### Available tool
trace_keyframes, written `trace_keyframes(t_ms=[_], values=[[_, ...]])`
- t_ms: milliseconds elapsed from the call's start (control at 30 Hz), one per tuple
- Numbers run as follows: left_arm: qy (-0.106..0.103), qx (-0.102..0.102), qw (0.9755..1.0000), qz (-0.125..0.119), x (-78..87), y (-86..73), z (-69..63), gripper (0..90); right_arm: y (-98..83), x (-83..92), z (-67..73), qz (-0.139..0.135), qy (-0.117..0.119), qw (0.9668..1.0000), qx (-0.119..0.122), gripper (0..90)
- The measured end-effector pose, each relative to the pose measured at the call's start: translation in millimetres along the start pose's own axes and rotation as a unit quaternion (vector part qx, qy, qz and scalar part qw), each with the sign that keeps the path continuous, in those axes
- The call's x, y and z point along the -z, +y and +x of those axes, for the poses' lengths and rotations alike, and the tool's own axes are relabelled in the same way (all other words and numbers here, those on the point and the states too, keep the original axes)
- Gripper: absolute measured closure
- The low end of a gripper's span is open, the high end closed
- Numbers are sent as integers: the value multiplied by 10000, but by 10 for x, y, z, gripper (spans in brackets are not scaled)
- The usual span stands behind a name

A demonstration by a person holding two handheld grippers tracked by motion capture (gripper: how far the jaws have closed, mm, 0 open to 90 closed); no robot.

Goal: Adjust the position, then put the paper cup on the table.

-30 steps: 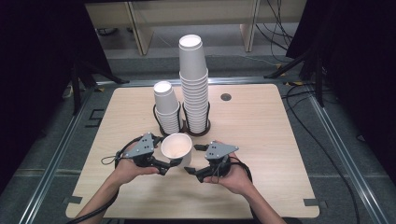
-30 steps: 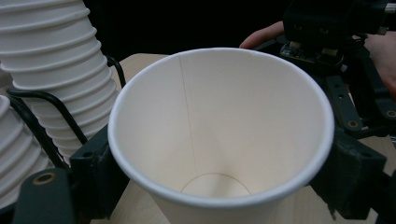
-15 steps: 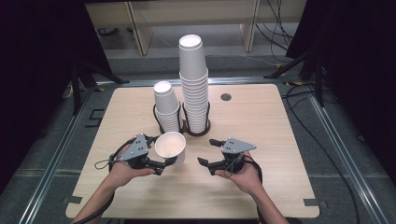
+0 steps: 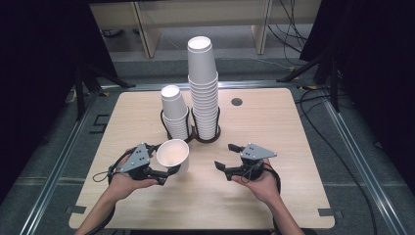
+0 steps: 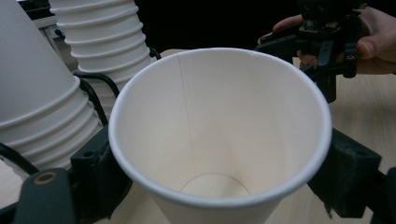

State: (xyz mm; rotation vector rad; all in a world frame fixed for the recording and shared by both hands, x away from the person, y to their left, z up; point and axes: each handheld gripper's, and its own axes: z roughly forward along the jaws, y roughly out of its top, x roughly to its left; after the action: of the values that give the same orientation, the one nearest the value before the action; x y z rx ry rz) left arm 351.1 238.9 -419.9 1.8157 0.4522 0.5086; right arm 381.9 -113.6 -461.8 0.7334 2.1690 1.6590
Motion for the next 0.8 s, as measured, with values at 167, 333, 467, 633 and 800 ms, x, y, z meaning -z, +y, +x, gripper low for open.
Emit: trace_keyframes(t_ms=[167, 333, 467, 633, 800], values=[[105, 8, 9999, -32, 60, -9, -2, 167, -24, 27, -20, -64, 15, 9999, -159, 173], [207, 31, 9998, 19, 124, -38, 12, 171, -46, 52, -42, -89, 28, 9997, -235, 172], [319, 47, 9995, -7, 165, -53, 33, 173, -47, 83, -61, -62, -110, 9996, -268, 172], [442, 75, 9990, 27, 223, -58, 41, 175, -49, 101, -74, -105, -88, 9995, -272, 171], [487, 87, 9988, 4, 256, -68, 50, 174, -50, 105, -52, -65, -105, 9991, -411, 168]])
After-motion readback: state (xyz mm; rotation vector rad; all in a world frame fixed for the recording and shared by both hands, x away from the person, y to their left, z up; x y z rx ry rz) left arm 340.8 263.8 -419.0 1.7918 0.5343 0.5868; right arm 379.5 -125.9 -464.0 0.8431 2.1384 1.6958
